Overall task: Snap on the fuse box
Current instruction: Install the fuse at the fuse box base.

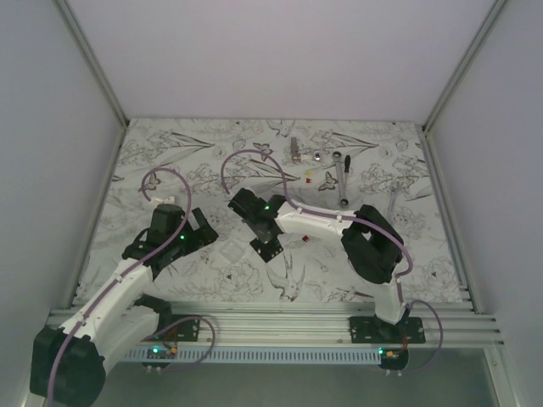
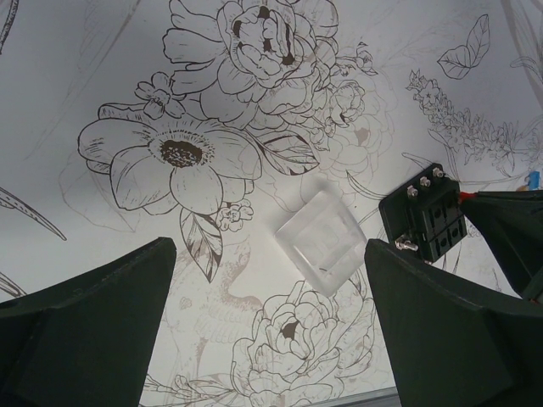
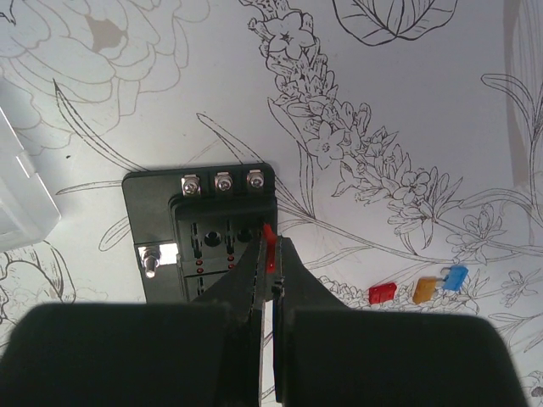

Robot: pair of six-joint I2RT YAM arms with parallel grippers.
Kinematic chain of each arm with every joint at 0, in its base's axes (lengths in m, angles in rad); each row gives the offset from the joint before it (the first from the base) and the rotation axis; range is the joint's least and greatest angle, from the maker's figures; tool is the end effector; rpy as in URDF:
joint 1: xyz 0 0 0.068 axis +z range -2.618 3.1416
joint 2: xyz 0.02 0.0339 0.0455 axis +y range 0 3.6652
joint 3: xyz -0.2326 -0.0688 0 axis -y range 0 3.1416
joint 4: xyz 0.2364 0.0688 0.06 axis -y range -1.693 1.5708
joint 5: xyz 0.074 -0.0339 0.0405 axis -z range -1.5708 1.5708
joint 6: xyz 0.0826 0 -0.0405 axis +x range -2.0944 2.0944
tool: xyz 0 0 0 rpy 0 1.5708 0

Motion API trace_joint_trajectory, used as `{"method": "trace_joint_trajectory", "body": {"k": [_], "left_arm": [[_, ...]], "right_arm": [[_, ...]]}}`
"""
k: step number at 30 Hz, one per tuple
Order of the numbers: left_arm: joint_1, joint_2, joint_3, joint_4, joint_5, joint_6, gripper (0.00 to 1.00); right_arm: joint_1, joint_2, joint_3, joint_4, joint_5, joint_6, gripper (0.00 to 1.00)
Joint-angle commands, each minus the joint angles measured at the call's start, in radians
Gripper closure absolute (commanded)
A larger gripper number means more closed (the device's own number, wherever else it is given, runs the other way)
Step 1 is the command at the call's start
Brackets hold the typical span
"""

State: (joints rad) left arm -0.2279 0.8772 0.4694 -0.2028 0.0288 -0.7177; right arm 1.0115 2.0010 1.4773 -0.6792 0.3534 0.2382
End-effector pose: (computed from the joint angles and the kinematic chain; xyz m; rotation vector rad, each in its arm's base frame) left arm 0.2336 -0.0566 0.1639 -0.5263 2.1753 -0.5594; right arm 0.2398 0.3292 0.1173 -0.9139 2.4772 -0.0950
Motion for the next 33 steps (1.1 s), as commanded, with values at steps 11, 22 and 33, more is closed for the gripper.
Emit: {"method": "trace_joint_trajectory", "body": {"k": [11, 22, 33], "left_arm": [[0.006, 0.002, -0.021, 0.006, 0.019, -0.012, 0.00], [0.008, 0.006, -0.023, 0.012, 0.023, -0.015, 0.00], [0.006, 0.006, -0.023, 0.013, 0.029, -0.015, 0.00]], "right_arm": [[0.009, -0.047, -0.022, 0.035, -0.014, 0.001, 1.00], [0.009, -0.021, -0.017, 0.030, -0.010, 0.000, 1.00], [0.009, 0.044, 0.016, -0.025, 0.006, -0.003, 1.00]]}}
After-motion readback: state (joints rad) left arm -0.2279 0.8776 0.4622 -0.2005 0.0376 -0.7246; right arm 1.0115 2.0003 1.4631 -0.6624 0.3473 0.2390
